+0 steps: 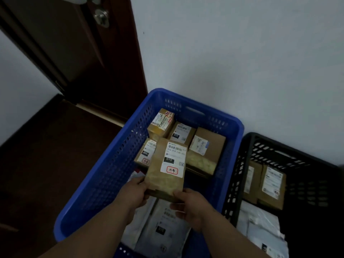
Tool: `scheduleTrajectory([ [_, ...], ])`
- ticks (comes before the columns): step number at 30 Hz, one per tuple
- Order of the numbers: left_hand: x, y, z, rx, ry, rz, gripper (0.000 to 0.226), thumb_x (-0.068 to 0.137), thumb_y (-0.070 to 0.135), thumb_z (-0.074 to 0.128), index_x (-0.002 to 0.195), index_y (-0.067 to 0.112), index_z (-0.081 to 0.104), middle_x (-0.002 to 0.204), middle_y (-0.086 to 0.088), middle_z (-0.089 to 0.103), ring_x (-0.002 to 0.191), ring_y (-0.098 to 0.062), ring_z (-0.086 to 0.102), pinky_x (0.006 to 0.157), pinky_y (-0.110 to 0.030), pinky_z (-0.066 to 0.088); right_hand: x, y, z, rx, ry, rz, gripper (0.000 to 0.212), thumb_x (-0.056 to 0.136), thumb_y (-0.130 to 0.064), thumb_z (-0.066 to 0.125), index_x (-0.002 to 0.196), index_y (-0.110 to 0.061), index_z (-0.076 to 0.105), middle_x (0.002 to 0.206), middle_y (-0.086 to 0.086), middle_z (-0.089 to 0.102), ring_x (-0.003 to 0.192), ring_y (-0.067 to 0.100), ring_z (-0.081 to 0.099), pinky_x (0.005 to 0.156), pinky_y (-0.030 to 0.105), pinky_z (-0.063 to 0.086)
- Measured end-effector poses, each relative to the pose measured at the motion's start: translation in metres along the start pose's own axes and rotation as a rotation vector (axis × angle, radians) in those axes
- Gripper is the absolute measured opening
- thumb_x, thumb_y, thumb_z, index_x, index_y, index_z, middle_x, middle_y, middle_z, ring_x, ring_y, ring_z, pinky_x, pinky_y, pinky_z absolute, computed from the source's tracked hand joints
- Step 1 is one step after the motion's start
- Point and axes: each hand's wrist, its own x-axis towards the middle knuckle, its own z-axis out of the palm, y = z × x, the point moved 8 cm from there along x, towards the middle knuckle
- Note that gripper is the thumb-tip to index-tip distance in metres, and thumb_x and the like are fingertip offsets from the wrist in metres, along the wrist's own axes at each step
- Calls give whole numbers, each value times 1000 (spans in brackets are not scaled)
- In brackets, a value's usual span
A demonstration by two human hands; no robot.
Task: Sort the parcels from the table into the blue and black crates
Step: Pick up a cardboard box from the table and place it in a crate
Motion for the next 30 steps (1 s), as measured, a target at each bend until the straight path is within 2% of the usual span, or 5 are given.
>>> scheduleTrajectory([
  [6,75,29,9,100,-141,30,15,98,30,55,109,28,65,92,-2,68,71,-12,61,61,-23,50,51,-18,6,137,125,-11,15,97,-20,58,113,-20,61,97,5,71,80,19,64,67,29,47],
  [9,108,38,12,174,-176,43,22,100,27,51,118,24,63,107,-8,67,82,-17,60,74,-28,51,75,-26,12,201,153,-9,15,98,-19,58,113,-20,60,95,4,70,75,18,63,63,29,48],
  [17,168,32,25,148,-192,-27,24,99,11,46,103,26,64,91,-5,65,81,-17,57,72,-24,48,130,-37,12,379,271,8,3,96,-12,60,98,-12,60,96,7,65,78,19,60,68,27,53],
  [23,186,34,52,-168,-221,-163,18,92,1,58,91,18,64,98,-4,65,95,-16,60,71,-22,50,152,-44,13,820,320,-10,12,96,-1,54,102,-5,63,90,11,63,84,20,59,97,28,46],
  [30,202,43,70,-373,-224,-200,20,91,4,59,101,22,63,102,-3,67,96,-17,61,75,-25,50,164,-65,17,1033,237,-100,12,98,0,46,100,1,58,115,13,56,111,23,53,101,33,42],
])
